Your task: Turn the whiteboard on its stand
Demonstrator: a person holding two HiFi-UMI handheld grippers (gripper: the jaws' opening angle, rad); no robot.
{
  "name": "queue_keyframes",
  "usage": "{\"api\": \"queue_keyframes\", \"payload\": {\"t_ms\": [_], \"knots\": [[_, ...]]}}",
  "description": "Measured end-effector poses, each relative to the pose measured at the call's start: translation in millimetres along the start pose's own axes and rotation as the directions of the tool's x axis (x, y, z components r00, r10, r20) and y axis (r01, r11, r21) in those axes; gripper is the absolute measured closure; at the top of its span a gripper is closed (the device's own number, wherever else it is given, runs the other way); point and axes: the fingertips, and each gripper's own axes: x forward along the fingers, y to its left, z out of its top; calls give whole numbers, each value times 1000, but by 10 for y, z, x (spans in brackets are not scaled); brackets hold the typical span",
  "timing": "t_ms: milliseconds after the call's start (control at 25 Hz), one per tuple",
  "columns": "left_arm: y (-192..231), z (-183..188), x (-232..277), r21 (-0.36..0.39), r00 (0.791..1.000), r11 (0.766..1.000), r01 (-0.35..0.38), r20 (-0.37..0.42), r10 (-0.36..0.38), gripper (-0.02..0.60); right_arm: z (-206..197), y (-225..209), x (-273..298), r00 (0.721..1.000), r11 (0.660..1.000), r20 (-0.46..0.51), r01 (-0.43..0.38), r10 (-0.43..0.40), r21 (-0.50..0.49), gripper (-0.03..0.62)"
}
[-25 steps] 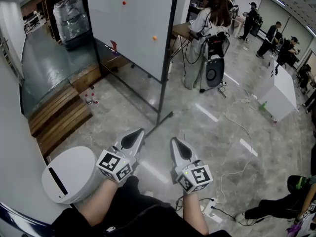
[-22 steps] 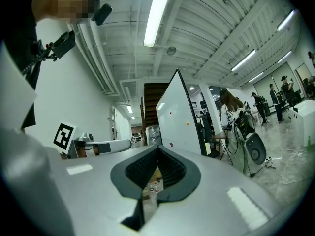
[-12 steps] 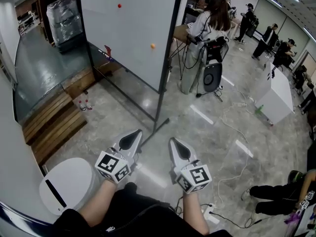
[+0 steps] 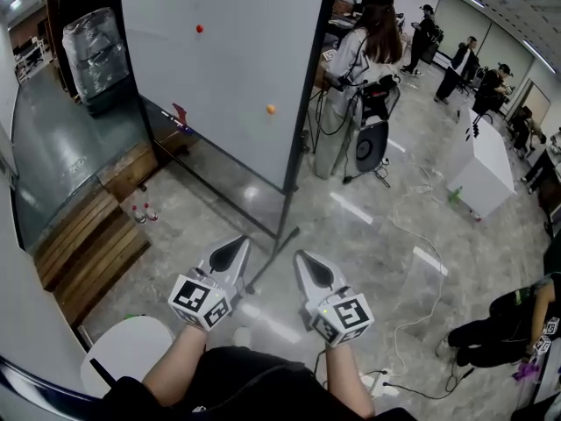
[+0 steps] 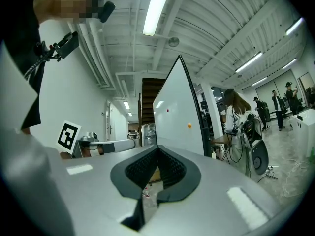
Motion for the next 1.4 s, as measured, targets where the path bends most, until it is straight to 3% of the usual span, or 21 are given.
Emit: {"api": "queue_keyframes", "payload": {"t_ms": [160, 400, 720, 1000, 1400], "knots": [[294, 8, 137, 1, 1000, 1000, 11, -6, -11, 578, 3, -62, 306, 1000, 1000, 27, 15, -15, 3, 585], [723, 5, 334, 11, 999, 1000, -10, -34, 10, 578, -82, -195, 704, 995, 994, -22, 93, -95, -61, 585], [984, 16, 593, 44, 999, 999, 20, -40, -18, 578, -229, -342, 1088, 989, 988, -49, 137, -141, -77, 585], [1061, -1, 703, 23, 1000, 1000, 19, -15, -19, 578, -180, -419, 1217, 991, 988, -43, 124, -128, -92, 585], [1080, 100, 1000, 55, 1000, 998, -17, -1, 17, 578, 11, -736, 1415, 995, 989, -14, 94, -97, -117, 585]]}}
